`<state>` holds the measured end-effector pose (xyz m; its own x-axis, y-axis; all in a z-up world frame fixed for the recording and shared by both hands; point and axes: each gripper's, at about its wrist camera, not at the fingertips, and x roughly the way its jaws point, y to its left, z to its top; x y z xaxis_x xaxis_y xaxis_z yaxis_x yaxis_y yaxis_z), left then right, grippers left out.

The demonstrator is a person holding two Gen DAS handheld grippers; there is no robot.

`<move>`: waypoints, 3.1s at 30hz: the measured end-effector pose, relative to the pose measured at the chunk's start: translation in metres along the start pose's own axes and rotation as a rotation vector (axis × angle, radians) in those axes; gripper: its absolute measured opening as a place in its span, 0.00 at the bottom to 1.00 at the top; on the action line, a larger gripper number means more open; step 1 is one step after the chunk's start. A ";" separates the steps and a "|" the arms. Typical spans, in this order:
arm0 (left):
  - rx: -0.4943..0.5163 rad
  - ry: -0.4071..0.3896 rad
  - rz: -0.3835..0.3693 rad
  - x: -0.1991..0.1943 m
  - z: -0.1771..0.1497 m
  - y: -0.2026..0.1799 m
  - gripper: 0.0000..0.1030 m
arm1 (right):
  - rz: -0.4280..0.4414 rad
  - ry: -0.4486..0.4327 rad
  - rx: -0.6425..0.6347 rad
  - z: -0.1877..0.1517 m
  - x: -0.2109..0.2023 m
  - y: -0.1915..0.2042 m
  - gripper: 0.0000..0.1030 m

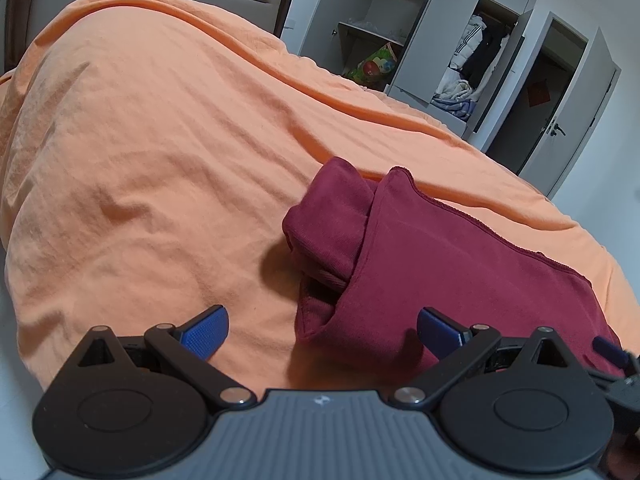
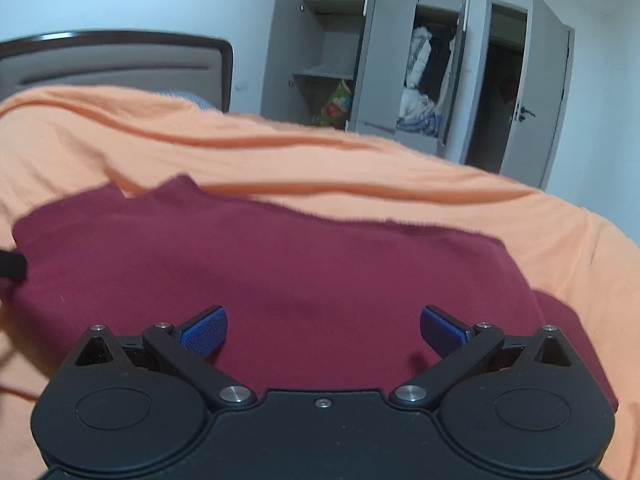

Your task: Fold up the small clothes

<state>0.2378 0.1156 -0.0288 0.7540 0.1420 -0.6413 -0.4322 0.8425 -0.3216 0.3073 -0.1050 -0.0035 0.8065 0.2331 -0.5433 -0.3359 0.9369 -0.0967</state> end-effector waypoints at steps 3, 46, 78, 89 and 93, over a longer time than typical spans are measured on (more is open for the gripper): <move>0.002 0.003 0.001 0.002 -0.001 0.000 1.00 | 0.007 0.050 0.024 -0.011 0.011 -0.001 0.99; 0.157 0.000 0.102 0.028 0.033 -0.012 1.00 | 0.026 0.033 0.056 -0.022 0.018 -0.005 1.00; 0.247 -0.002 0.126 0.038 0.054 -0.009 1.00 | 0.021 0.003 0.057 -0.027 0.014 -0.003 1.00; 0.263 0.002 0.093 0.038 0.059 -0.012 0.89 | 0.025 0.005 0.063 -0.027 0.014 -0.003 1.00; 0.253 0.000 0.091 0.037 0.059 -0.013 0.86 | 0.026 0.004 0.065 -0.027 0.014 -0.003 1.00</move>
<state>0.3011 0.1404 -0.0071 0.7177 0.2231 -0.6597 -0.3606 0.9295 -0.0779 0.3062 -0.1118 -0.0335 0.7957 0.2567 -0.5485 -0.3246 0.9454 -0.0283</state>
